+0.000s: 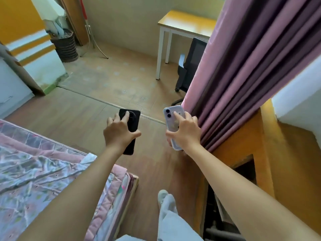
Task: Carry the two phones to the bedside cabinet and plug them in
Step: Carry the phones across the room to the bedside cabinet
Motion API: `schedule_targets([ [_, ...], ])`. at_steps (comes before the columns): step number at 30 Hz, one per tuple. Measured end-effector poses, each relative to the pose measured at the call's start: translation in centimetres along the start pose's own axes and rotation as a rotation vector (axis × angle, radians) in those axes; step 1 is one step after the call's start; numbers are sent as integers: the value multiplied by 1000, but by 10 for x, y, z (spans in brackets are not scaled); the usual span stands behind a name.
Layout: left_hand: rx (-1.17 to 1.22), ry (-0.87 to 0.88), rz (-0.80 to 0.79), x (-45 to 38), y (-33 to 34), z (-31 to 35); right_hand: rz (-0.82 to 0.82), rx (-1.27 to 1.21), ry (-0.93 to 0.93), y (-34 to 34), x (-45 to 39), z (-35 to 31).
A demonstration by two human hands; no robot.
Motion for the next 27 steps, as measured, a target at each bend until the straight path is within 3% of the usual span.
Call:
schedule_targets([
  [11, -4, -318, 171, -164, 2, -37, -137, -28, -328, 53, -224, -91],
  [27, -104, -599, 274, -332, -24, -159, -243, -112, -626, 142, -397, -286],
])
Point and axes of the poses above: each hand's wrist, its own x-axis away from the middle knuckle, its own y-axis out of the palm, z = x × y, the point moved 6 cm from there along -x, towards the middle knuckle, and after that the axes turned 3 degrees about z, right-handed, at the moved point
